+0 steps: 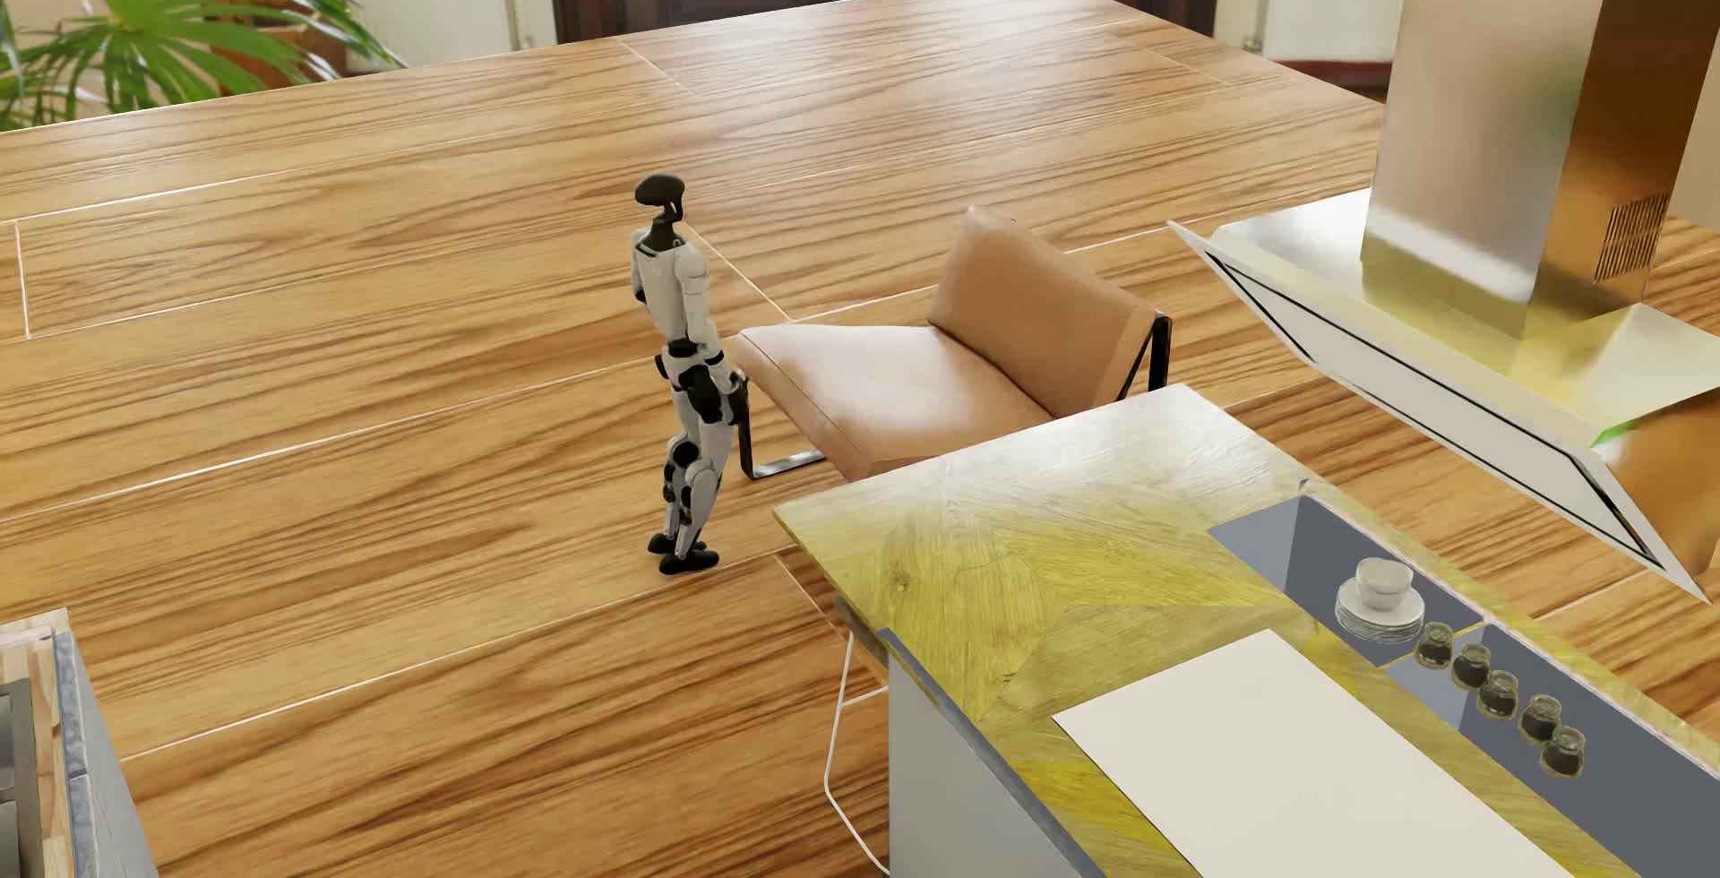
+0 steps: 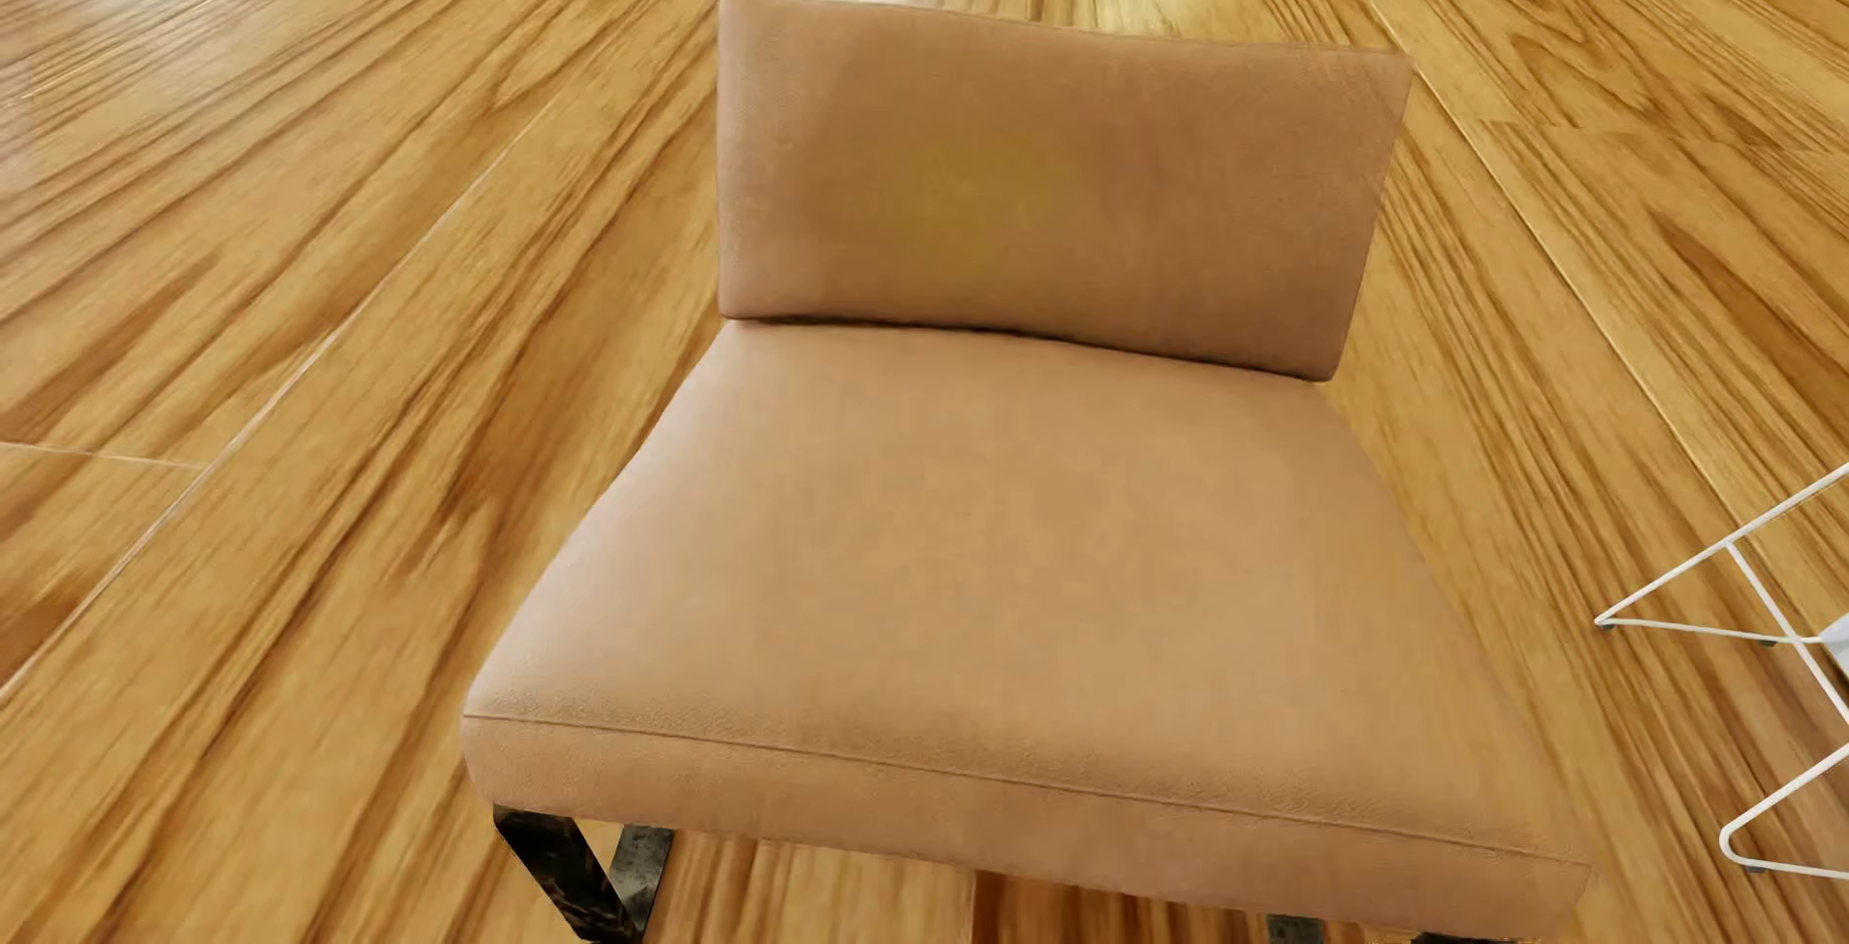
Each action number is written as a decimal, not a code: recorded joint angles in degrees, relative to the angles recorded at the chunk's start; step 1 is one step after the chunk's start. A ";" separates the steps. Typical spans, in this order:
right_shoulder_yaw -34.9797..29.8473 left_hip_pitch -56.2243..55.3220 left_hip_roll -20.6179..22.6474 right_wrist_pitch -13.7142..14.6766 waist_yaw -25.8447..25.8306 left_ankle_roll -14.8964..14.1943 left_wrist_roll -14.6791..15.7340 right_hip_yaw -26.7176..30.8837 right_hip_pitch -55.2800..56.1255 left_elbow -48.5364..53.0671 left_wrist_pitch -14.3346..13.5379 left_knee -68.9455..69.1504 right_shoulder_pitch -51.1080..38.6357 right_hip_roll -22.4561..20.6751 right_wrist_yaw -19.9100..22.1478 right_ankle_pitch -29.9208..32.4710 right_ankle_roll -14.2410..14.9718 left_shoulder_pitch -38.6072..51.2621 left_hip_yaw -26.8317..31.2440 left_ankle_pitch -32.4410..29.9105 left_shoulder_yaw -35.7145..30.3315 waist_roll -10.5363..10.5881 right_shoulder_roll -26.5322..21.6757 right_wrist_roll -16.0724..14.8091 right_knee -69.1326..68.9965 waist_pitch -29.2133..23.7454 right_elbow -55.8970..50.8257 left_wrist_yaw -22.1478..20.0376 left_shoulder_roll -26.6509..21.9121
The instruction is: Stand still
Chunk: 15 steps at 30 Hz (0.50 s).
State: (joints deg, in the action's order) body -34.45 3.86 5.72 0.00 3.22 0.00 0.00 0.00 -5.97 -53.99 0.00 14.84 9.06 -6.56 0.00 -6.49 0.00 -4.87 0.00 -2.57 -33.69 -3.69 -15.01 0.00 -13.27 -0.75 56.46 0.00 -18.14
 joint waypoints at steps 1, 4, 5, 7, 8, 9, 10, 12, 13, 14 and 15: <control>-0.13 0.15 -1.15 0.00 1.49 0.00 0.00 0.00 0.89 0.51 0.00 -0.92 0.04 -1.07 0.00 0.07 0.00 -0.72 0.00 -1.01 1.68 0.41 0.29 0.00 -0.46 0.57 0.95 0.00 -0.37; 0.08 0.14 -1.18 0.00 1.58 0.00 0.00 0.00 0.94 0.66 0.00 -0.89 0.19 -1.01 0.00 0.00 0.00 -0.81 0.00 -1.04 1.71 0.40 0.25 0.00 -0.54 0.50 0.63 0.00 -0.42; 0.73 0.27 -1.13 0.00 1.44 0.00 0.00 0.00 0.78 0.68 0.00 -1.01 0.41 -0.86 0.00 -0.06 0.00 -1.15 0.00 -0.91 2.38 0.33 0.31 0.00 -0.40 0.61 0.68 0.00 -0.30; 1.77 0.27 -1.04 0.00 1.22 0.00 0.00 0.00 0.74 0.61 0.00 -0.97 0.35 -0.81 0.00 -0.13 0.00 -1.11 0.00 -0.66 2.85 0.25 0.63 0.00 -0.42 0.63 0.95 0.00 -0.02; 2.05 0.31 -1.04 0.00 1.17 0.00 0.00 0.00 0.78 0.66 0.00 -0.97 0.25 -0.84 0.00 -0.25 0.00 -1.20 0.00 -0.42 2.94 0.32 0.72 0.00 -0.56 0.64 1.35 0.00 0.07; 1.21 0.30 -0.90 0.00 1.20 0.00 0.00 0.00 0.74 0.60 0.00 -0.91 0.38 -0.72 0.00 -0.29 0.00 -1.13 0.00 -0.65 2.60 0.09 0.61 0.00 -0.60 0.63 0.79 0.00 0.01; 1.53 0.25 -1.15 0.00 1.48 0.00 0.00 0.00 1.01 0.64 0.00 -1.04 0.38 -0.84 0.00 -0.37 0.00 -1.32 0.00 -0.63 2.62 0.25 0.69 0.00 -0.88 0.88 0.95 0.00 0.05; 2.09 0.41 -1.20 0.00 1.50 0.00 0.00 0.00 0.90 0.84 0.00 -1.16 0.55 -0.95 0.00 -0.41 0.00 -1.64 0.00 -0.40 2.74 0.36 0.64 0.00 -0.84 0.93 0.89 0.00 0.15; 2.25 0.36 -1.35 0.00 1.20 0.00 0.00 0.00 0.99 0.92 0.00 -1.13 0.57 -1.03 0.00 -0.40 0.00 -1.47 0.00 -0.17 3.36 0.35 0.70 0.00 -0.92 0.84 0.84 0.00 0.04; 1.99 0.45 -1.33 0.00 1.10 0.00 0.00 0.00 0.93 0.70 0.00 -1.11 0.70 -1.11 0.00 -0.45 0.00 -1.50 0.00 0.26 3.16 0.40 0.64 0.00 -0.75 0.98 0.83 0.00 0.03; 2.45 0.55 -1.36 0.00 1.32 0.00 0.00 0.00 1.03 0.68 0.00 -1.36 0.59 -1.12 0.00 -0.47 0.00 -1.63 0.00 0.48 3.54 0.34 0.82 0.00 -0.75 1.14 1.27 0.00 0.03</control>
State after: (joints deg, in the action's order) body -32.01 4.41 4.37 0.00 4.55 0.00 0.00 0.00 -4.94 -53.31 0.00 13.48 9.66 -7.68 0.00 -6.96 0.00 -6.50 0.00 -2.09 -30.16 -3.35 -14.19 0.00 -14.03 0.39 57.73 0.00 -18.11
